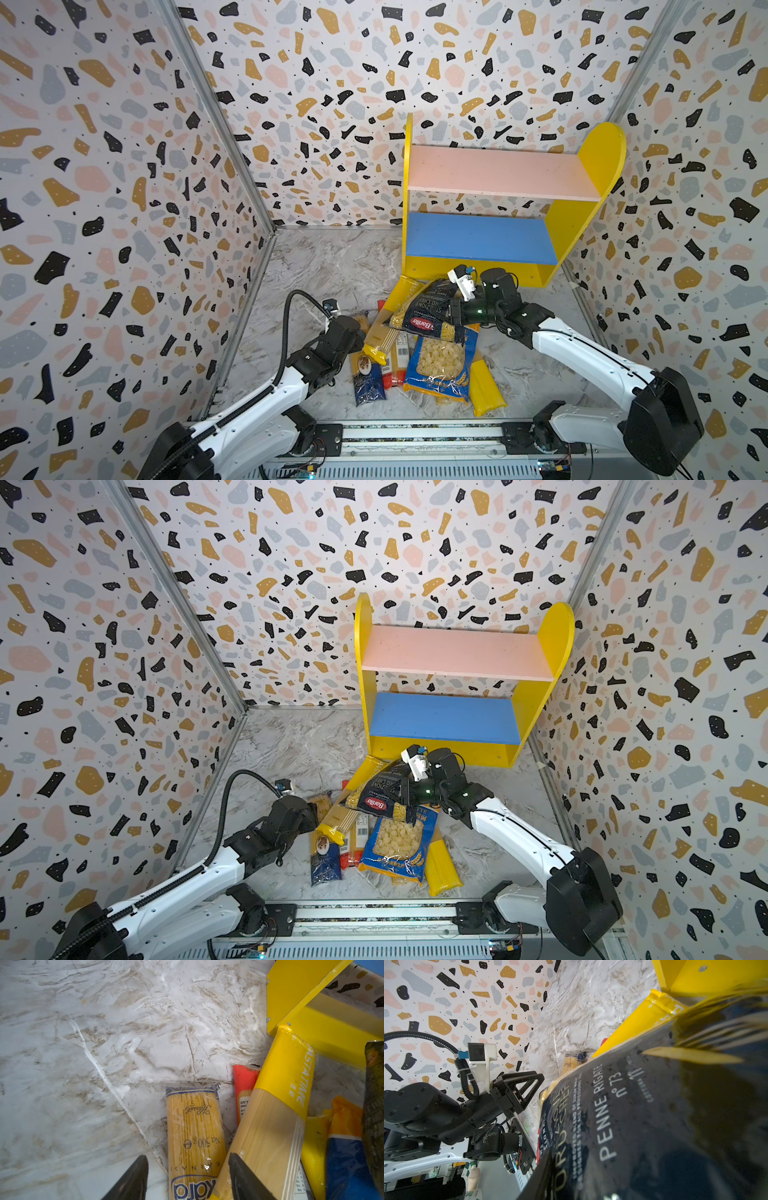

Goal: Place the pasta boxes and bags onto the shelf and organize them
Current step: 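Lift the black penne bag with the right gripper off the pile, then carry penne bag toward pink upper shelf while left gripper moves near shelf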

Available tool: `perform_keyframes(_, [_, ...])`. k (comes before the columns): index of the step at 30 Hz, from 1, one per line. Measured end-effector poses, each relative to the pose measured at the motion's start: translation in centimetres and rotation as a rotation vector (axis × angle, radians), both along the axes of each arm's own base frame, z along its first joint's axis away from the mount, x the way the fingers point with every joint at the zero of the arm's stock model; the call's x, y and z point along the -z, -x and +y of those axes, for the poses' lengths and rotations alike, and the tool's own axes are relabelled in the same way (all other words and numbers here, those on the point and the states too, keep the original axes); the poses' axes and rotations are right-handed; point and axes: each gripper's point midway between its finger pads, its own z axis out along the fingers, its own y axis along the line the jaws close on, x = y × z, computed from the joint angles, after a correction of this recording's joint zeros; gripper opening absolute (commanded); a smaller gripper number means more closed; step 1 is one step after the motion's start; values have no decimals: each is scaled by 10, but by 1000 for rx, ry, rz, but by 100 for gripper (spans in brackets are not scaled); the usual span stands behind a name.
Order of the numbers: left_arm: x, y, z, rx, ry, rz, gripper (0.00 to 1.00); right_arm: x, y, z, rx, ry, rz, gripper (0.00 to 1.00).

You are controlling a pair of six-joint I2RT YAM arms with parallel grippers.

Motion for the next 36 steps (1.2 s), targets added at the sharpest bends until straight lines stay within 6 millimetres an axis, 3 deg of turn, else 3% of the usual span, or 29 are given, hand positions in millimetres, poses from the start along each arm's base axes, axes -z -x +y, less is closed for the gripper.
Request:
perform_keyframes(10, [1,-11,-7,3,-14,12,63,-33,-4,2,-14,-17,-47,24])
perform_keyframes(14, [-10,-18,-13,10,-13,0,64,-54,-3,2,-22,-17,-58,24])
perform_keyframes(18, [-33,-29,-22,25,7,-41,90,-86,-4,2,-28,-33,-106,24])
perform_keyframes(19, [-38,-31,-24,30,14,-50,100,-93,-4,1,-29,-36,-118,24])
perform_keyframes(26, [-66,-39,-41,97,48,-90,99,-147,3,-5,-33,-73,-213,24])
perform_keyframes(36, [-74,-39,-55,182,58,-90,100,-180,16,-16,-27,-65,-254,24])
